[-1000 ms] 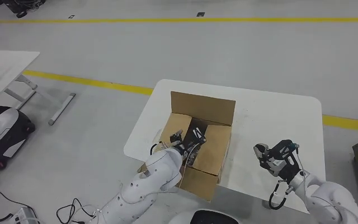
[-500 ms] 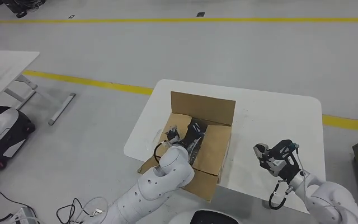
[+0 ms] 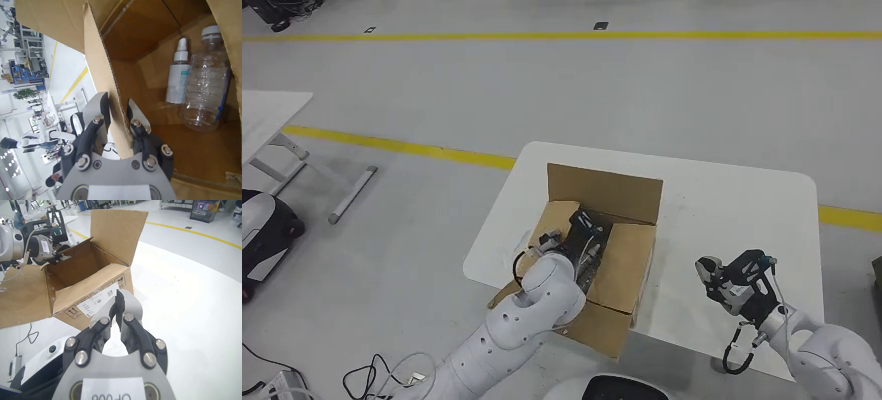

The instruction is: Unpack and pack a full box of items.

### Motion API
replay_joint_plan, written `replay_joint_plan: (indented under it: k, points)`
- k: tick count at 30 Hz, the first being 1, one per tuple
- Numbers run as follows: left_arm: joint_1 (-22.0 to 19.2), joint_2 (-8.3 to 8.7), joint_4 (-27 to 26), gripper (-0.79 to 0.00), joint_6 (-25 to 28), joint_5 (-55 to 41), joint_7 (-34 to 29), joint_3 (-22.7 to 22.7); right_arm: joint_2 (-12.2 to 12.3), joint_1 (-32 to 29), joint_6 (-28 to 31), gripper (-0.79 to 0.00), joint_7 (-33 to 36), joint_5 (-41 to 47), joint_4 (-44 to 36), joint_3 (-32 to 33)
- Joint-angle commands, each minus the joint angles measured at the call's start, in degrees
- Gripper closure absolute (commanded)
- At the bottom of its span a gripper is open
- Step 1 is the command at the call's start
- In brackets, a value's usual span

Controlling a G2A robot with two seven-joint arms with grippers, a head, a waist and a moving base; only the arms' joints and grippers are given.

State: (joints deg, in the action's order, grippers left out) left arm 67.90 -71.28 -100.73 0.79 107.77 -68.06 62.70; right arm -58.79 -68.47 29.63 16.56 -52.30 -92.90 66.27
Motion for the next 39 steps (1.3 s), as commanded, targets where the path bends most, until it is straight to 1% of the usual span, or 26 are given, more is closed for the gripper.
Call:
replay_joint_plan:
  k: [1, 6, 11, 13, 15, 16, 20, 25, 27, 28, 29, 30, 32, 33, 34, 35, 39]
  points:
    - [0.5, -0.04, -1.1, 0.0, 0.1, -1.7, 0.8, 1.2, 0.0, 0.0, 0.0, 0.0, 0.0, 0.0, 0.0, 0.0]
    - [1.8, -0.02, -5.3, 0.0, 2.1, -10.4, 1.4, 6.1, 0.0, 0.0, 0.0, 0.0, 0.0, 0.0, 0.0, 0.0]
    - [2.4, 0.01, -8.1, 0.0, 4.6, -25.3, -1.3, 12.5, 0.1, -0.3, 0.2, 0.0, -0.3, 0.1, -0.6, 1.0]
    - [2.7, 0.0, -9.1, 0.0, 4.7, -32.6, -2.1, 15.2, 0.1, -0.4, 1.0, 0.0, -0.9, 1.8, -0.6, 1.6]
    - [2.7, 0.13, -9.9, 0.0, 5.4, -37.3, -3.1, 17.7, 0.1, -0.3, 1.9, 0.0, -1.0, 3.0, -0.5, 2.3]
    - [2.8, 0.12, -9.8, 0.0, 5.8, -41.3, -3.8, 18.6, 0.1, -0.3, 2.7, 0.0, -1.2, 3.8, -0.5, 2.5]
    - [2.4, 0.34, -8.4, 0.0, 6.5, -52.7, -6.4, 22.5, 0.1, 0.1, 6.3, 0.0, -0.7, 7.0, -0.1, 2.9]
    - [1.5, 0.74, -4.6, 0.0, 7.1, -59.3, -7.0, 24.9, -0.1, 2.1, 9.7, 0.0, 3.7, 8.1, 1.8, 0.3]
    - [1.1, 0.98, -3.4, 0.0, 7.5, -59.4, -7.0, 25.4, -0.4, 3.1, 10.2, 0.0, 5.0, 8.1, 2.8, -1.2]
    - [0.9, 1.06, -2.9, -0.034, 7.6, -59.9, -6.9, 25.5, -0.5, 3.6, 10.7, 0.0, 5.6, 8.3, 3.4, -2.0]
    - [0.7, 1.14, -2.4, -0.129, 7.5, -60.4, -7.0, 25.7, -0.7, 4.2, 10.6, 0.0, 6.2, 8.3, 4.2, -2.7]
    - [0.4, 1.29, -2.2, -0.265, 7.7, -59.7, -7.2, 25.8, -0.8, 4.8, 10.4, 0.0, 7.4, 7.7, 4.6, -3.5]
    - [0.3, 1.49, -2.1, -0.092, 8.3, -59.7, -6.7, 25.8, -1.1, 5.7, 10.1, 0.0, 8.1, 7.5, 5.4, -4.8]
    - [0.2, 1.59, -2.0, -0.163, 8.4, -60.0, -6.7, 26.0, -1.3, 6.1, 10.2, 0.0, 8.5, 8.0, 6.1, -5.4]
    - [0.2, 1.71, -2.2, -0.129, 8.8, -59.8, -6.5, 26.1, -1.4, 6.6, 10.2, 0.0, 8.9, 7.9, 6.6, -5.9]
    - [0.2, 1.83, -2.3, 0.0, 8.7, -59.4, -6.4, 26.2, -1.5, 7.1, 9.9, 0.0, 9.3, 7.5, 7.0, -6.4]
    - [0.5, 2.16, -3.0, 0.0, 8.5, -59.9, -6.7, 26.1, -1.9, 8.2, 8.8, 0.0, 10.1, 7.5, 8.0, -7.6]
